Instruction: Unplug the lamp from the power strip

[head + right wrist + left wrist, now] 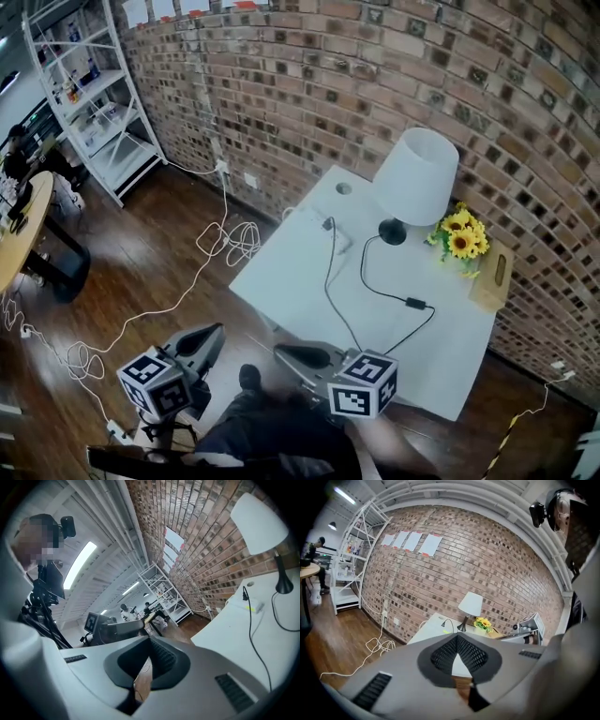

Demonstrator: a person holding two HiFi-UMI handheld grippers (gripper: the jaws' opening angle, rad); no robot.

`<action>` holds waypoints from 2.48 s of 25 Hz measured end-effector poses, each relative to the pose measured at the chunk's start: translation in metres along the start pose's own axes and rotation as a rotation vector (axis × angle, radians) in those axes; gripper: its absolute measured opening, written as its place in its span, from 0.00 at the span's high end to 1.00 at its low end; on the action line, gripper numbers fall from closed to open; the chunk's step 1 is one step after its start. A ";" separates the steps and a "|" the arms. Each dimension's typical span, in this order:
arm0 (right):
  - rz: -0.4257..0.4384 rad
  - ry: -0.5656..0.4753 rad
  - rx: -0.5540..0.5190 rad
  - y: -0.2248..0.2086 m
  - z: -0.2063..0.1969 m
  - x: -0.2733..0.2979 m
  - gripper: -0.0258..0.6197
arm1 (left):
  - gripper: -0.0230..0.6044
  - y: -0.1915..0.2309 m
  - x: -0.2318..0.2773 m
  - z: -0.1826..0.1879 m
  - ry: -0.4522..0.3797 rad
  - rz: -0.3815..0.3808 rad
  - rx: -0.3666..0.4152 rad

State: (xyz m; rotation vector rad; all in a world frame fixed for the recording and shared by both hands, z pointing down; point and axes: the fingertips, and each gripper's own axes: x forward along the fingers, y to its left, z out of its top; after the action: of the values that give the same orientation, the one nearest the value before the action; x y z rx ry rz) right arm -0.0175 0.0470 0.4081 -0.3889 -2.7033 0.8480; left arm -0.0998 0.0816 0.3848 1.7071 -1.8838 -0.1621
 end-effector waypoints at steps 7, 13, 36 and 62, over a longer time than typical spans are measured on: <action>-0.100 -0.033 -0.026 -0.012 0.037 0.050 0.98 | 0.94 0.060 0.018 0.038 -0.026 -0.111 0.079; -0.210 -0.031 -0.050 -0.018 0.053 0.093 0.98 | 0.94 0.107 0.029 0.056 0.004 -0.189 0.066; -0.492 -0.058 0.044 -0.089 0.075 0.119 0.98 | 0.94 0.157 0.103 0.076 0.148 -0.369 0.128; -0.573 -0.061 -0.002 -0.245 0.112 0.062 0.98 | 0.94 0.113 0.272 0.080 0.370 -0.349 0.421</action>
State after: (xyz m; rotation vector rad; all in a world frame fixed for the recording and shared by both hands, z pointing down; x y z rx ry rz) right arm -0.1542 -0.1838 0.4755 0.4050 -2.6432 0.6882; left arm -0.2393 -0.1782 0.4623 2.1611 -1.4029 0.4196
